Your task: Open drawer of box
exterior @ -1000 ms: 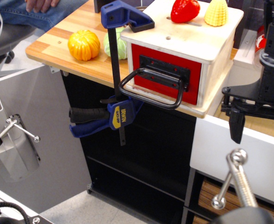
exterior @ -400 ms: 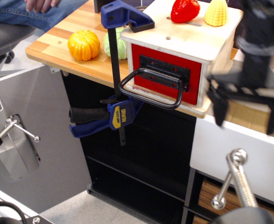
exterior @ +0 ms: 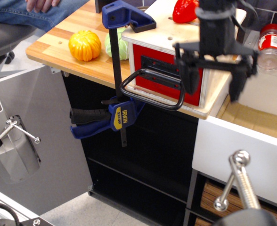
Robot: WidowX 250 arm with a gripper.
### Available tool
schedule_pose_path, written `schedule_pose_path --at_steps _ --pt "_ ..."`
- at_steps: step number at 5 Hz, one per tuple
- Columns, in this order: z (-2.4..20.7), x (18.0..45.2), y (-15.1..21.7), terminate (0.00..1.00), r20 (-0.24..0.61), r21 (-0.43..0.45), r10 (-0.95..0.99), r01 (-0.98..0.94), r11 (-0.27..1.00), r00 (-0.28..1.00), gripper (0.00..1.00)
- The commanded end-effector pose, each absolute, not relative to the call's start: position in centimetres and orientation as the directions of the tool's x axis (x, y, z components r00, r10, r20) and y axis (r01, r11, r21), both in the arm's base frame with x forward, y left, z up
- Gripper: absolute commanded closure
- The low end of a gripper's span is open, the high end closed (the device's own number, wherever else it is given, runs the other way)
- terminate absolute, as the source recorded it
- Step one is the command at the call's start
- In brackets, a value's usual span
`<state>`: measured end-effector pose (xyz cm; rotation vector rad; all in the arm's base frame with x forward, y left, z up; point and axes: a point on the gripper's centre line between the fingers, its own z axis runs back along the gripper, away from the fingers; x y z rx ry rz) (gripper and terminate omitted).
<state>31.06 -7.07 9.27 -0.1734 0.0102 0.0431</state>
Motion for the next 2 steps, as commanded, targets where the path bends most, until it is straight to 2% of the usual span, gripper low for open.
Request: schedule_pose_path --at_steps 1,2 --pt "9.3 32.3 -3.2 0.0 0.003 -0.125 -0.065 0.065 0.99 0.998 0.0" --pt "8.4 31.9 -1.6 0.0 -0.041 -0.079 -0.132 0.128 0.989 0.99 0.0"
